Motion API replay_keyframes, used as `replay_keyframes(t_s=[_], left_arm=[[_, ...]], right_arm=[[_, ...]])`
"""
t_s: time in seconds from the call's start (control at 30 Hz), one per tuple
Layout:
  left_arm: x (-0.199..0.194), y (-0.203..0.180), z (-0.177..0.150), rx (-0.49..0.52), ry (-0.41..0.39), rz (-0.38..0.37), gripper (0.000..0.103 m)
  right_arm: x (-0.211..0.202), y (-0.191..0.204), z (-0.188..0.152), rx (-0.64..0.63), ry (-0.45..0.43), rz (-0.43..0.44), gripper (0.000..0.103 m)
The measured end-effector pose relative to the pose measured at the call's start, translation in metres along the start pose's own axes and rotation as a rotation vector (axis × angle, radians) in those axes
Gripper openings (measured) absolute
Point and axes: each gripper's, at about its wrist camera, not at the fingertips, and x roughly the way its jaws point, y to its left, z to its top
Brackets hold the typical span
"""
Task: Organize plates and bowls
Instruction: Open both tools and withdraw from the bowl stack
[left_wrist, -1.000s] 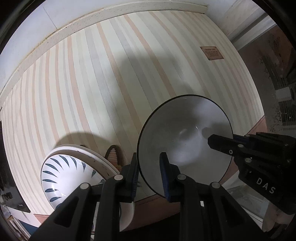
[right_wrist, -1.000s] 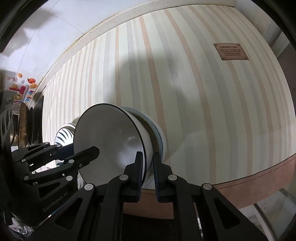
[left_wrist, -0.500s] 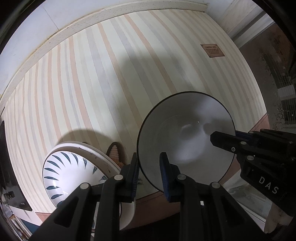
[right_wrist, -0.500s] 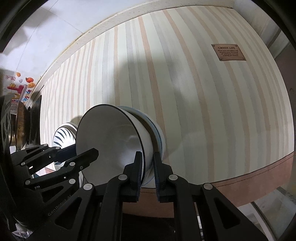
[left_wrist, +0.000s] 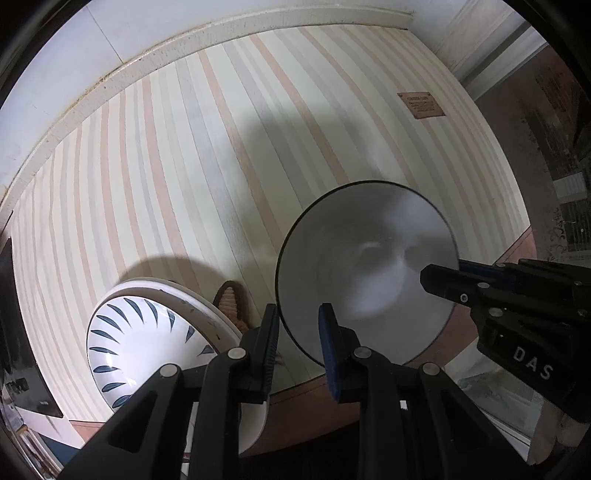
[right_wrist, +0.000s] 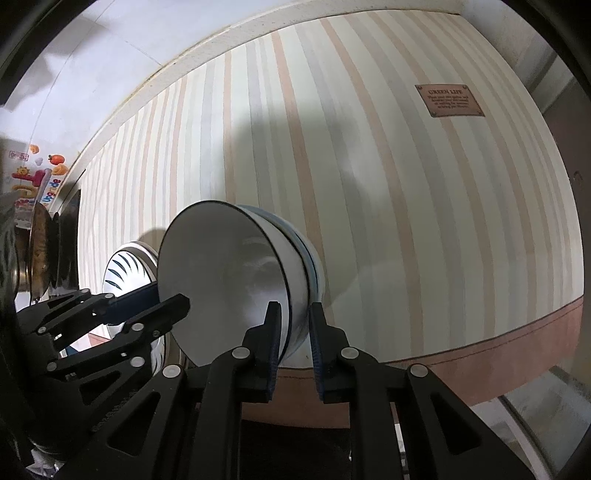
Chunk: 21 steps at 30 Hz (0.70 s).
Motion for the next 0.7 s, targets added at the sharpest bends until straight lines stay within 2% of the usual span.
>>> replay_keyframes(t_s=[0.17, 0.2, 0.23, 0.27, 0.3, 0.33, 0.37, 0.4, 0.43, 0.5, 0.6, 0.7], left_arm=[[-0.031, 0.001, -0.010, 0.004, -0.058, 0.032, 0.020], [-0.039, 0.001, -0.013, 0.002, -0.077, 0.034, 0.021], [-0.047, 0.003, -0.015, 0.000, -0.091, 0.030, 0.023], [-0.059, 0.005, -0.019, -0.002, -0.109, 0.017, 0.024], [-0.066, 0.006, -0.021, -0.005, -0.121, 0.007, 0.028], [-0.073, 0.007, -0.023, -0.009, -0.133, -0.001, 0.034], [-0.081, 0.009, -0.026, -0.011, -0.147, -0.010, 0.037], [-0.090, 0.010, -0.029, -0.011, -0.162, -0.016, 0.047], [-0.096, 0.010, -0.031, -0.011, -0.170, -0.017, 0.061], [-0.111, 0.012, -0.035, -0.006, -0.196, -0.023, 0.079], [-0.129, 0.012, -0.040, 0.007, -0.230, -0.023, 0.087], [-0.145, 0.013, -0.046, 0.010, -0.258, -0.035, 0.087]], right_arm=[[-0.019, 0.003, -0.009, -0.003, -0.023, -0.026, 0.018], [-0.025, 0.005, -0.013, -0.006, -0.032, -0.034, 0.024], [-0.036, 0.009, -0.017, -0.017, -0.056, -0.047, 0.040], [-0.045, 0.012, -0.021, -0.023, -0.077, -0.055, 0.049], [-0.055, 0.016, -0.025, -0.029, -0.099, -0.059, 0.067], [-0.065, 0.019, -0.029, -0.035, -0.124, -0.062, 0.075], [-0.077, 0.023, -0.034, -0.041, -0.149, -0.071, 0.075], [-0.085, 0.025, -0.038, -0.044, -0.166, -0.080, 0.076], [-0.095, 0.028, -0.041, -0.046, -0.183, -0.089, 0.081], [-0.112, 0.031, -0.050, -0.049, -0.213, -0.104, 0.085], [-0.137, 0.037, -0.061, -0.055, -0.263, -0.123, 0.089], [-0.160, 0.044, -0.074, -0.056, -0.306, -0.135, 0.091]])
